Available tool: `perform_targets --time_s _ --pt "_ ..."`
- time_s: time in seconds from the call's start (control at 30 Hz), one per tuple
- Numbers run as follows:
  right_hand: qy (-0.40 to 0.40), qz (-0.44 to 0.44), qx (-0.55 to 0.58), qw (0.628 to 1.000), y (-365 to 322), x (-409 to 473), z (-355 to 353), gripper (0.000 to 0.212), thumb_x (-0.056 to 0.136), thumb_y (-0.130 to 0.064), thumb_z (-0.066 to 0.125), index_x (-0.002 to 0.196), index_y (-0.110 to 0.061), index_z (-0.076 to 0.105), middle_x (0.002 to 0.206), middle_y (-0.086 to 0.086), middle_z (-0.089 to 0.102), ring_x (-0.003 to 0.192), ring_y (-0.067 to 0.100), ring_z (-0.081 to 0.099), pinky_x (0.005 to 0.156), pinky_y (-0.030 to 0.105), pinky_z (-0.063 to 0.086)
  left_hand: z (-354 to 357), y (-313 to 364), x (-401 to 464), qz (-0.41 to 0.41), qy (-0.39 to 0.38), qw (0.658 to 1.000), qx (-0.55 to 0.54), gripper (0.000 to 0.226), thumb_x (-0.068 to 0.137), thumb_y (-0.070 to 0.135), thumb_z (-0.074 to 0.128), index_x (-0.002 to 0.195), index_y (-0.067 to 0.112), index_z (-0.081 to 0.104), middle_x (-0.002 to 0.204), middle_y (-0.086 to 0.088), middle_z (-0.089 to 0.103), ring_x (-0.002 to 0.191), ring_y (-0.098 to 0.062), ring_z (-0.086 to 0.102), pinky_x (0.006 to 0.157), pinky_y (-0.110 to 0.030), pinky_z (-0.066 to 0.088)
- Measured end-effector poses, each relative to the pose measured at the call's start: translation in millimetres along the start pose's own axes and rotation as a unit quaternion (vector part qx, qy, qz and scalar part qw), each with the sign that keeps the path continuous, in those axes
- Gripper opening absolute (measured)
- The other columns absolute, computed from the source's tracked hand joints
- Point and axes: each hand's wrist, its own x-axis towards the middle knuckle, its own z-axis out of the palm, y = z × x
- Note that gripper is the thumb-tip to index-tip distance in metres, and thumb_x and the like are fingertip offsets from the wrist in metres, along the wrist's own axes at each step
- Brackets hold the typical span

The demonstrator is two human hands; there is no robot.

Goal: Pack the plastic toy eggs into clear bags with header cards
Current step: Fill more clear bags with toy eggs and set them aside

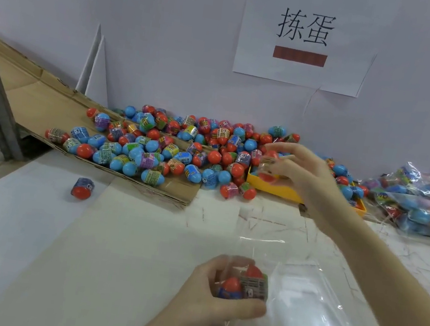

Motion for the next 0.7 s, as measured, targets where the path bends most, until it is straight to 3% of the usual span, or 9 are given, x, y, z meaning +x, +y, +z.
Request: perform_targets --time_s 0.07,0.13,0.2,0.33,0.47,0.57,0.7 --pt "-0.048 -0.026 0.031 0.998 -20 -31 -10 0.021 0.071 -0.017 0.070 0.089 -0.026 0.065 0.077 -0.010 0.068 0.076 0.011 0.068 0.064 0.016 0.054 2 0 1 -0.006 -0.001 1.000 -0.011 0.053 0.056 0.012 0.084 0.104 0.023 0.064 0.089 -0.005 0.072 0.074 -0.017 0.069 0.063 -0.022 0.053" --pt "-0.094 -0.028 -0.024 0.995 -33 -57 -11 0.033 0.053 -0.036 0.073 0.084 -0.026 0.065 0.078 -0.014 0.069 0.071 0.005 0.067 0.061 0.010 0.050 5 0 1 -0.013 -0.007 1.000 -0.014 0.060 0.049 0.022 0.084 0.105 0.023 0.063 0.089 -0.005 0.073 0.076 -0.023 0.069 0.067 -0.029 0.056" --pt "-0.106 -0.056 -0.159 0.980 -36 -67 -12 0.037 0.049 -0.044 0.074 0.081 -0.028 0.065 0.080 -0.018 0.068 0.075 -0.001 0.063 0.066 0.009 0.047 6 1 0 -0.012 -0.006 1.000 -0.009 0.063 0.043 0.029 0.081 0.103 0.023 0.064 0.088 -0.004 0.074 0.075 -0.023 0.069 0.069 -0.031 0.057" --pt "-0.125 -0.077 -0.375 0.915 -34 -65 -11 0.025 0.056 -0.050 0.070 0.077 -0.041 0.061 0.080 -0.024 0.061 0.085 -0.002 0.047 0.072 0.019 0.042 5 3 -1 -0.006 0.001 1.000 0.007 0.047 0.052 0.019 0.080 0.097 0.024 0.067 0.083 0.000 0.074 0.070 -0.015 0.069 0.063 -0.024 0.055" --pt "-0.176 -0.065 -0.383 0.905 -29 -60 -3 0.027 0.064 -0.045 0.071 0.090 -0.038 0.063 0.081 -0.024 0.060 0.080 -0.014 0.046 0.064 0.012 0.039 7 4 -1 0.001 0.004 1.000 0.027 0.047 0.052 0.019 0.080 0.097 0.024 0.066 0.083 0.004 0.074 0.070 -0.013 0.069 0.069 -0.029 0.058" --pt "-0.223 -0.063 -0.363 0.903 -27 -59 2 0.028 0.070 -0.032 0.075 0.097 -0.031 0.067 0.084 -0.023 0.063 0.077 -0.017 0.049 0.067 0.004 0.038 8 4 -1 0.005 0.006 1.000 0.029 0.053 0.041 0.032 0.081 0.091 0.021 0.067 0.071 0.003 0.071 0.062 -0.013 0.065 0.062 -0.025 0.054" --pt "-0.268 -0.041 -0.354 0.895 -27 -55 5 0.031 0.070 -0.034 0.075 0.100 -0.030 0.070 0.084 -0.024 0.066 0.078 -0.014 0.055 0.067 0.003 0.038 8 4 1 0.008 0.013 1.000 0.021 0.040 0.039 0.035 0.079 0.077 0.025 0.071 0.064 0.001 0.069 0.057 -0.013 0.064 0.055 -0.021 0.051"
